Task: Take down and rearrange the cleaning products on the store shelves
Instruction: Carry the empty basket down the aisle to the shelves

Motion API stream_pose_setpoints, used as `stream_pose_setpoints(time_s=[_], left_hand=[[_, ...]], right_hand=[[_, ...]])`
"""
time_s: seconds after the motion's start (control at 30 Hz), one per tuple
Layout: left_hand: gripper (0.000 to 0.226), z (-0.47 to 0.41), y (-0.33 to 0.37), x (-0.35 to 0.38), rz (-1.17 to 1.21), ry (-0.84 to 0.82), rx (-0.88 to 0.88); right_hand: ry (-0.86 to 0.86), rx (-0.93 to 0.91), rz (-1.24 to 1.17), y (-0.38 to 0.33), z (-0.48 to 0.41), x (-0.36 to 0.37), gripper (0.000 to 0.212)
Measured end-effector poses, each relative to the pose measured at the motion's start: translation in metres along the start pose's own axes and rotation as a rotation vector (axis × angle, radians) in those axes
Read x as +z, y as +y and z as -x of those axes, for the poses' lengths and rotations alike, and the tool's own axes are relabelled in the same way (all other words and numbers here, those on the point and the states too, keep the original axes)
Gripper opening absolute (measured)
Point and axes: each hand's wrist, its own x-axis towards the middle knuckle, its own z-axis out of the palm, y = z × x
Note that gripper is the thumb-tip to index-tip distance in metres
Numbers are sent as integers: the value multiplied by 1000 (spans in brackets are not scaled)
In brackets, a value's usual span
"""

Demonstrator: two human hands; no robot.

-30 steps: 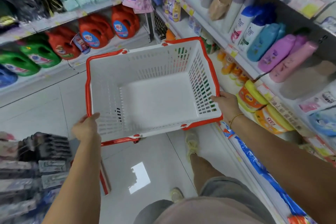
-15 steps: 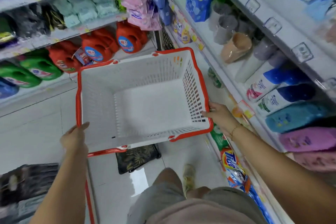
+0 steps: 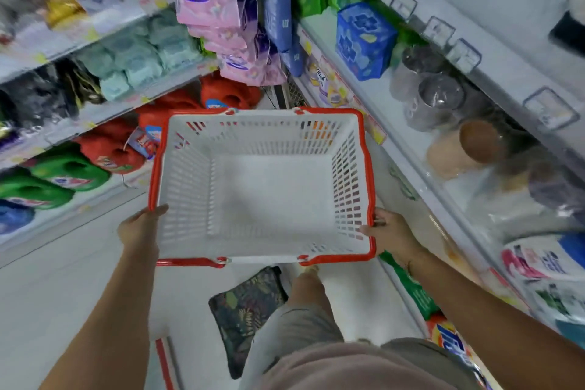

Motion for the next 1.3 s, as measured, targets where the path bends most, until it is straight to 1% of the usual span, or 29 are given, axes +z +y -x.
stream_pose_setpoints(time_s=[0.03,0.07,0.1,0.17,0.2,0.27,0.3,0.37,0.4,0.47,0.5,0.53,0.6,0.7,0.73,0.77,0.8,0.9,0.93,0.97,1.07,1.1,1.17,1.23,1.3], left_hand=[[16,-13,13,11,-27,-15,8],[17,-29,23,20,-68,-26,23],[21,-43,32,30,-95,-40,37],[37,-58,53,47,-113,-81,61],[38,-62,62,56,-130,-109,77],[29,-70,75,69,-147,-159,85],[29,-73,78,72,-141,-154,96],[38,-88,78,75,-109,-168,78],[46,-99,76,74,-106,-176,70],[59,-149,56,71,-114,-187,94],[64,-146,57,70,-150,-192,92],[63,-126,65,70,-173,-197,98],[52,-100,76,71,-214,-197,160],[50,-99,83,81,-231,-227,248],[45,-104,85,86,-232,-243,261],[35,-109,86,92,-246,-266,269],[27,-107,88,97,-277,-288,256],[22,-119,80,118,-343,-313,252],[31,-118,75,124,-380,-328,272],[41,-125,68,132,-443,-356,295],[59,-146,46,160,-608,-462,306],[59,-154,37,171,-633,-470,299],[38,-170,16,198,-692,-504,297],[32,-175,-7,223,-752,-607,249],[24,-172,-32,249,-904,-736,229]], right_hand=[[0,-4,23,-5,-12,4,47],[-3,-9,45,-10,-24,8,48],[-1,-10,63,-14,-34,11,50],[10,0,99,-21,-48,15,51],[18,11,117,-23,-52,16,52],[30,37,121,-26,-53,17,49],[31,45,113,-26,-51,20,47],[30,54,114,-23,-44,26,44],[38,60,116,-21,-40,29,43],[57,66,105,-12,-31,34,41],[70,65,102,-7,-27,37,42],[83,65,92,-1,-23,41,42],[108,73,51,11,-17,47,43],[157,98,-56,26,-10,59,35],[173,114,-114,30,-10,63,32],[189,130,-159,34,-10,67,30],[206,142,-184,39,-12,73,30],[223,176,-154,53,-16,90,41],[220,197,-162,58,-19,96,46],[219,230,-178,65,-23,103,50],[211,365,-216,91,-32,122,56],[205,413,-240,101,-34,129,60],[222,519,-277,123,-37,144,68],[255,615,-292,146,-38,160,75],[299,698,-272,173,-37,171,77]])
